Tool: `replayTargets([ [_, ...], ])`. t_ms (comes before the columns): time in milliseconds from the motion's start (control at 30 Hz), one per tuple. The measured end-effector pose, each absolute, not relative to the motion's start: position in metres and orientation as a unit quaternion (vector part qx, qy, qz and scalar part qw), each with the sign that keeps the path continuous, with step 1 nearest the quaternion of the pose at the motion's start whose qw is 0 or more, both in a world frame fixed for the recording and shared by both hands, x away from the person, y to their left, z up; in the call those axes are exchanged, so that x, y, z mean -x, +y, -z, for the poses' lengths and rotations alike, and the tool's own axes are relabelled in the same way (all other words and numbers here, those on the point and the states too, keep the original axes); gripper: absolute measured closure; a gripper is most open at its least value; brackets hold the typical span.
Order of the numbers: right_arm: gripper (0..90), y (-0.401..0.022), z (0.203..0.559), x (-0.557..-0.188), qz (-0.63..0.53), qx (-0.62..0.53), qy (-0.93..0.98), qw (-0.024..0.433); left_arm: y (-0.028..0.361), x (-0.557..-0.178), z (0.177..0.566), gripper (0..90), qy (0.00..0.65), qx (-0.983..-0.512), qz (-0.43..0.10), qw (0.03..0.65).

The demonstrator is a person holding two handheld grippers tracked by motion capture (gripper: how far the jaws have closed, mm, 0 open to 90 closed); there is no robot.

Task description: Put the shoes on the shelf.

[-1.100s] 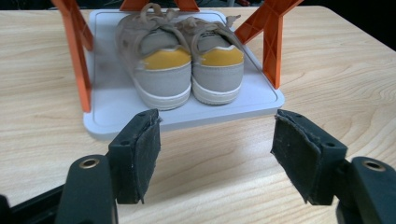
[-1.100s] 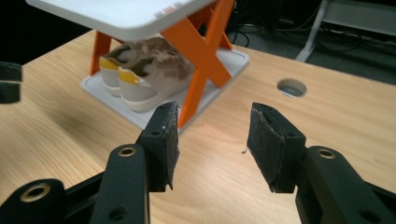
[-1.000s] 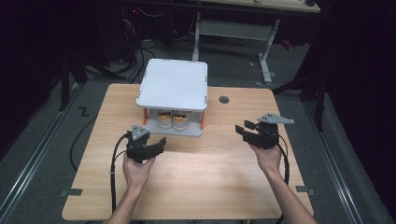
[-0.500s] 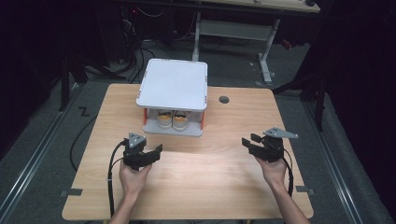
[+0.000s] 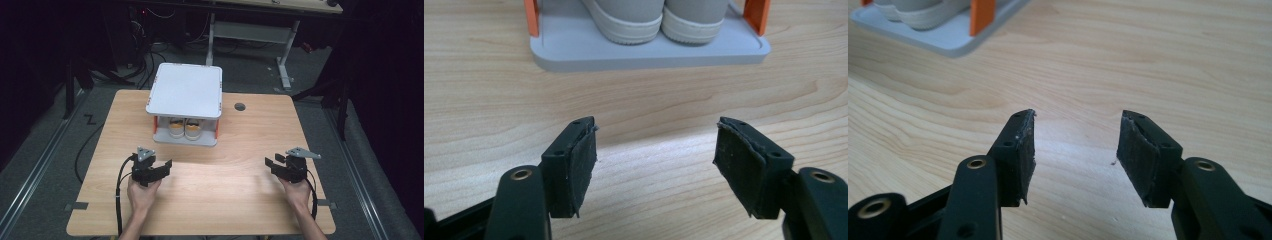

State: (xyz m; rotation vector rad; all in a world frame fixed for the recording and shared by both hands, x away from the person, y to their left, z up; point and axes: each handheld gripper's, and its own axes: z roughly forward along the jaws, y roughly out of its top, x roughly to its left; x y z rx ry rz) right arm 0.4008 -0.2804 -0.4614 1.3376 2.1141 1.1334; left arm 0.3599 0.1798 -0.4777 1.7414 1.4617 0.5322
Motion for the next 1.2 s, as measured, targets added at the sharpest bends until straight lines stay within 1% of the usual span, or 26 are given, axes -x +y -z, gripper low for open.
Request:
replayTargets([
  [467,45.3,-0.292,0.495,-0.410,-0.341,-0.512,0.761,0.204,0.179,-0.370,0.500,33.4,0.587,-0.696,-0.221,0.349],
  [667,43.6,-0.292,0.499,-0.413,-0.337,-0.519,0.756,0.212,0.178,-0.373,0.504,33.3,0.585,-0.700,-0.231,0.338],
  [833,41.7,-0.288,0.501,-0.414,-0.327,-0.511,0.760,0.234,0.175,-0.372,0.505,33.1,0.576,-0.706,-0.247,0.329],
  [1000,41.5,-0.288,0.501,-0.414,-0.327,-0.513,0.759,0.234,0.172,-0.372,0.506,32.8,0.573,-0.710,-0.256,0.321],
  [1200,40.0,-0.287,0.501,-0.413,-0.326,-0.513,0.759,0.234,0.173,-0.372,0.505,32.7,0.576,-0.706,-0.253,0.324],
])
